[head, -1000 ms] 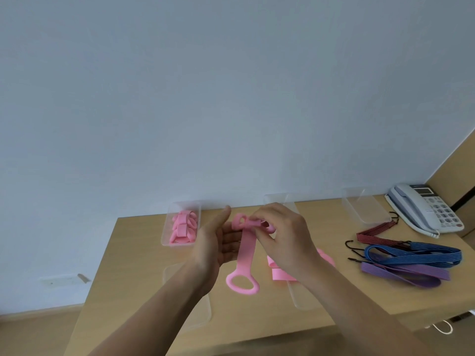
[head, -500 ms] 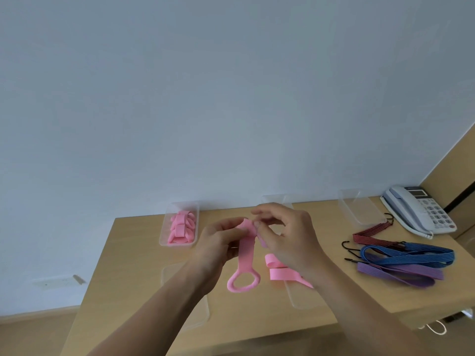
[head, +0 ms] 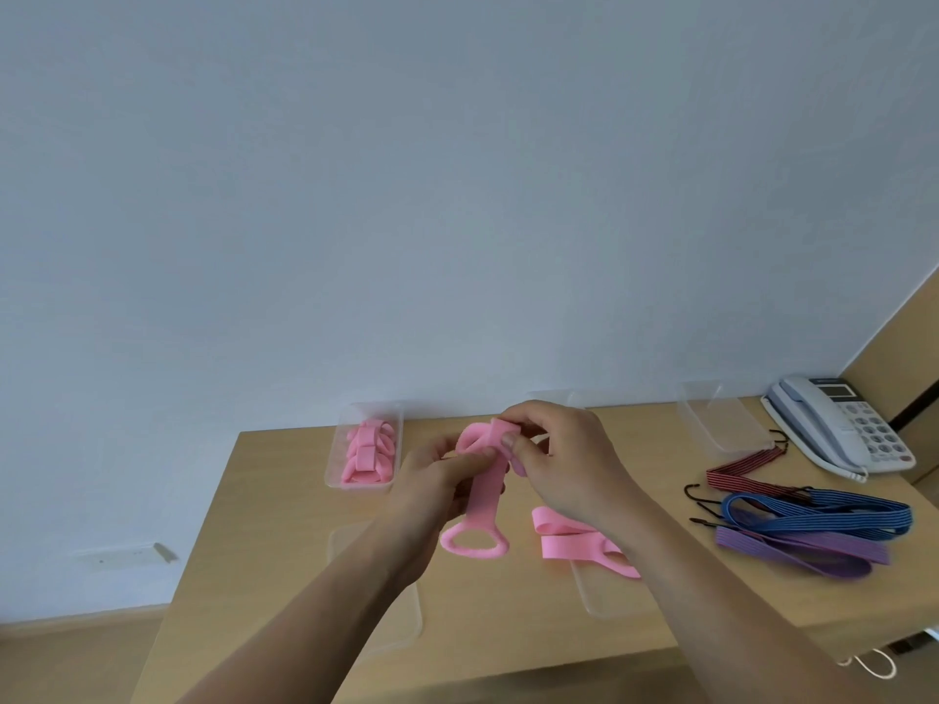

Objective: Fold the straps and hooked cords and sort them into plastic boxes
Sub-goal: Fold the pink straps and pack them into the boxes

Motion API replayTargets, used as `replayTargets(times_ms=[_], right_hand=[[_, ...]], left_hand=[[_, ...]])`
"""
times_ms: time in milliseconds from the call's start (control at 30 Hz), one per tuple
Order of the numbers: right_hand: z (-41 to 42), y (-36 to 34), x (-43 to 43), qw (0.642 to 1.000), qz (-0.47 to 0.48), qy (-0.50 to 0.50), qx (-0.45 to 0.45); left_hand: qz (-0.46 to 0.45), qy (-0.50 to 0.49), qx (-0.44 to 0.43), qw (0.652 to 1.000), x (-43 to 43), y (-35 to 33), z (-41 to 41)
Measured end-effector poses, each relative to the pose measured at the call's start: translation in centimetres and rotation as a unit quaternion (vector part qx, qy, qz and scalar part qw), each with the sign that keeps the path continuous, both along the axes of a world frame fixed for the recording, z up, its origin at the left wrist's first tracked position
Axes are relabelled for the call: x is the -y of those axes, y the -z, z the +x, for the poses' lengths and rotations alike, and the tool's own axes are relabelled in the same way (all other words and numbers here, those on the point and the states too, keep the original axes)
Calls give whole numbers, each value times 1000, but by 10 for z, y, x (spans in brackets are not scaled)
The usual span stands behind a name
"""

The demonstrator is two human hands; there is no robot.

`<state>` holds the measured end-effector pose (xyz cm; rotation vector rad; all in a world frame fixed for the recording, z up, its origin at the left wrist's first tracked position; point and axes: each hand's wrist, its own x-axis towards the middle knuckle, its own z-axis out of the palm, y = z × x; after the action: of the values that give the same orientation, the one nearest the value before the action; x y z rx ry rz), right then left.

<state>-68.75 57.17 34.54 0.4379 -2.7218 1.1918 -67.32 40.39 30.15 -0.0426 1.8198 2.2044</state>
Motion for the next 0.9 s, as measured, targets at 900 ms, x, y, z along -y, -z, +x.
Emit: replayTargets(times_ms=[900], right_hand=[[15, 15, 29, 992, 66, 43, -102]], left_hand=[[14, 53, -7, 998, 35, 1, 2]])
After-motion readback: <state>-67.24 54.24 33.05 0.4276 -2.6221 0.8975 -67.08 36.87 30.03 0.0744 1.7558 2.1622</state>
